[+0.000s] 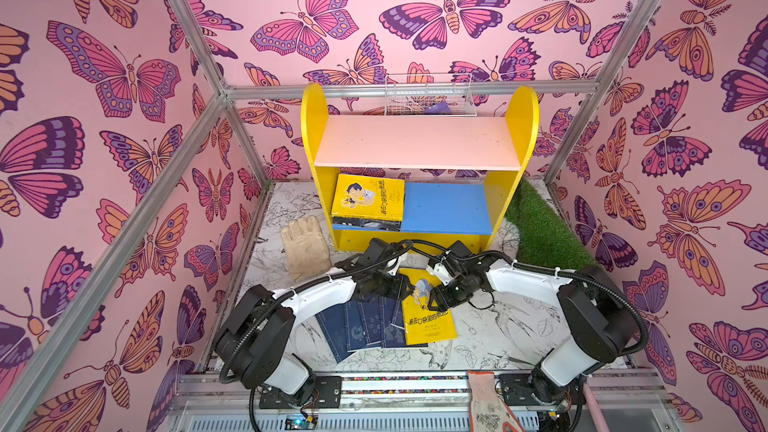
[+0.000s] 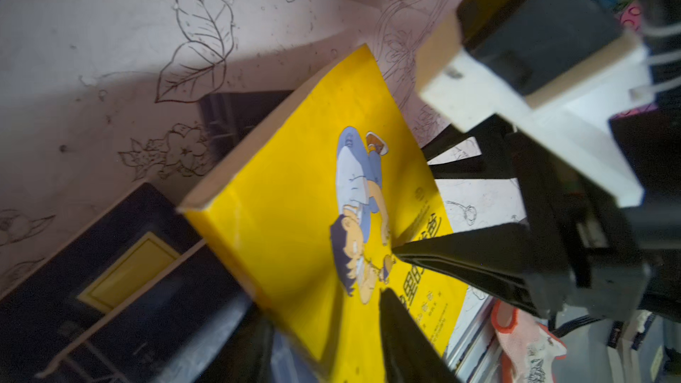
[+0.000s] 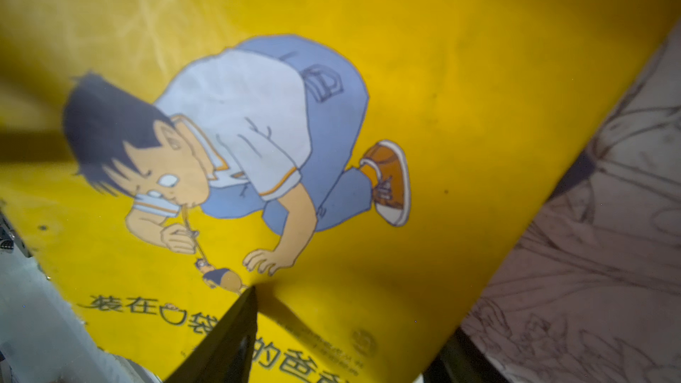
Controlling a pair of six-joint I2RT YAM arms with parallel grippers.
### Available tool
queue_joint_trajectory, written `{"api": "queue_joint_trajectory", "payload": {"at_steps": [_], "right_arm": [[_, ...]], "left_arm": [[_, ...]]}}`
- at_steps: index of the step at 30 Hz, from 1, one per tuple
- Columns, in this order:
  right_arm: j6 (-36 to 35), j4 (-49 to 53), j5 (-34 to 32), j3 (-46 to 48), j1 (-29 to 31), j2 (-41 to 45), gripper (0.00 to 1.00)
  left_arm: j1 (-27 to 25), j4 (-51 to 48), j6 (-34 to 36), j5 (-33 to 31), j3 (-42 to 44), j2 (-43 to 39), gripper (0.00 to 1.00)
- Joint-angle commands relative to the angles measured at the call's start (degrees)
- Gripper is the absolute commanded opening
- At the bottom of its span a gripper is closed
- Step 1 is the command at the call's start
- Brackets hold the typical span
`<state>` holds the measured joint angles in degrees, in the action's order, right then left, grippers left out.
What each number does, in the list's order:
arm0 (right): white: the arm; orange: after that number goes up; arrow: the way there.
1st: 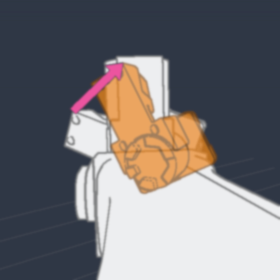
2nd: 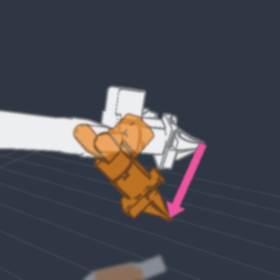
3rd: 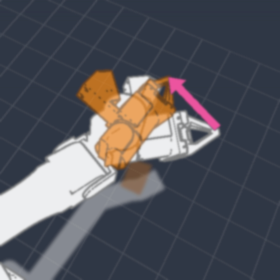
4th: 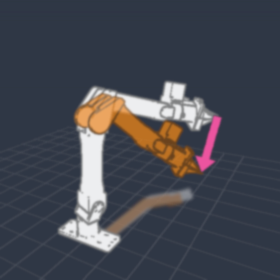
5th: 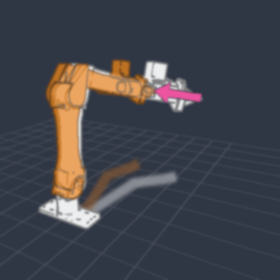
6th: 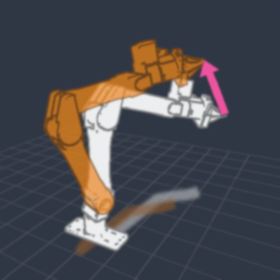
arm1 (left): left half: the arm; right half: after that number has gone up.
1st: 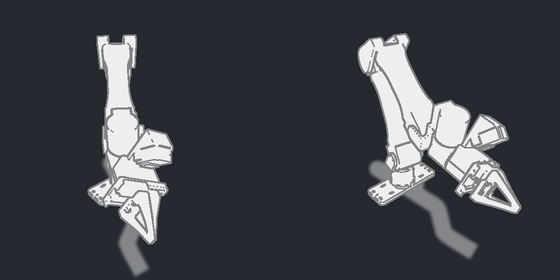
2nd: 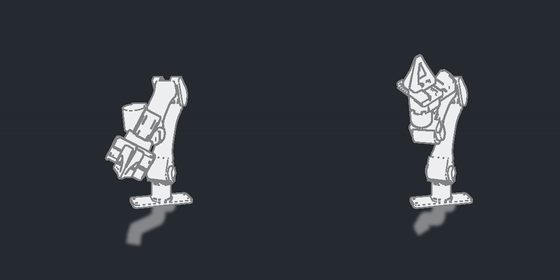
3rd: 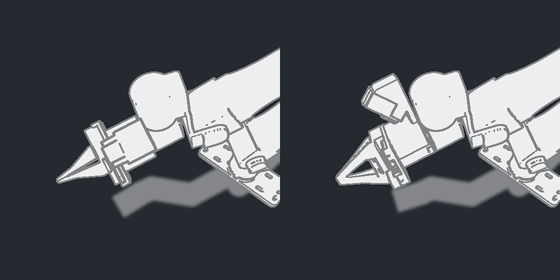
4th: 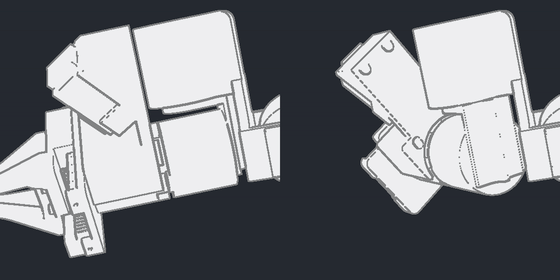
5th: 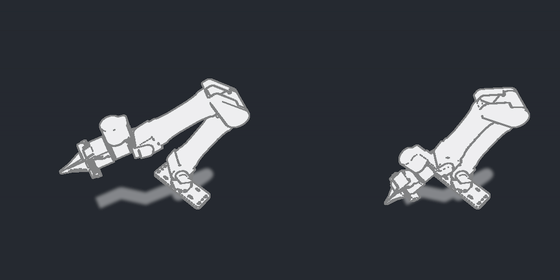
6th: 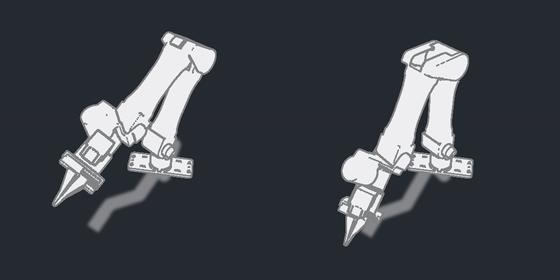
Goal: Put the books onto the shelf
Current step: 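Grip the edges of the second yellow book with both grippers, then lift the yellow book with the left gripper and carry it onto the shelf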
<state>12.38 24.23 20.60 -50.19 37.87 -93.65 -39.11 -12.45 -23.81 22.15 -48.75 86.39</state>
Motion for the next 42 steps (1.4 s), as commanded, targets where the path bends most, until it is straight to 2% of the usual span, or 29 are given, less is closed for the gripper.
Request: {"api": "queue_joint_trajectory", "payload": {"at_steps": [1, 6, 12, 13, 18, 21, 24, 28, 33, 35, 36, 42], "right_arm": [[-1.9, -2.3, -1.0, 1.3, 1.3, -0.6, 0.66], [-1.8, -2.5, -0.9, 1.5, 1.3, -0.4, 0.66], [-2.0, -2.8, -1.2, 1.6, 1.4, 0.2, 0.66], [-1.9, -2.7, -1.2, 1.7, 1.5, 0.6, 0.66], [-1.4, -3.5, -2.5, 2.5, 1.5, 3.1, 0.66], [-0.9, -4.1, -5.0, 3.3, 1.5, 6.5, 0.66], [0.8, -5.5, -10.5, 4.9, 1.0, 11.5, 0.66], [4.6, -8.7, -17.7, 8.0, -0.6, 19.4, 0.66], [6.1, -10.3, -22.6, 9.7, -1.1, 26.0, 0.66], [6.2, -10.6, -23.5, 9.7, -1.1, 27.7, 0.66], [6.2, -10.8, -23.7, 9.7, -1.1, 28.4, 0.66], [5.3, -10.4, -23.0, 8.8, -1.1, 28.7, 0.67]], "left_arm": [[-1.9, 4.1, 1.8, 5.9, -2.6, 1.3, 0.50], [-2.8, 3.8, 2.5, 3.3, -3.3, 1.3, 0.46], [-4.0, 3.4, 3.5, 4.5, -5.0, 3.7, 0.43], [-4.1, 2.8, 3.5, 3.3, -5.3, 4.3, 0.40], [-4.2, 0.6, 3.5, -1.1, -5.9, 5.4, 0.02], [-4.3, 0.0, 4.4, -0.6, -5.6, 3.3, 0.00], [-4.2, 1.0, 5.0, 0.8, -4.0, -2.6, 0.00], [-2.1, 12.5, 0.3, 3.1, 2.6, -15.4, 0.00], [5.3, 35.9, -18.3, -0.2, 12.0, -25.4, 0.00], [7.7, 45.6, -19.0, -0.4, 14.6, -26.4, 0.00], [8.5, 50.9, -29.7, -3.3, 15.6, -26.3, 0.00], [12.0, 72.6, -43.0, -8.2, 16.5, -21.5, 0.00]]}}
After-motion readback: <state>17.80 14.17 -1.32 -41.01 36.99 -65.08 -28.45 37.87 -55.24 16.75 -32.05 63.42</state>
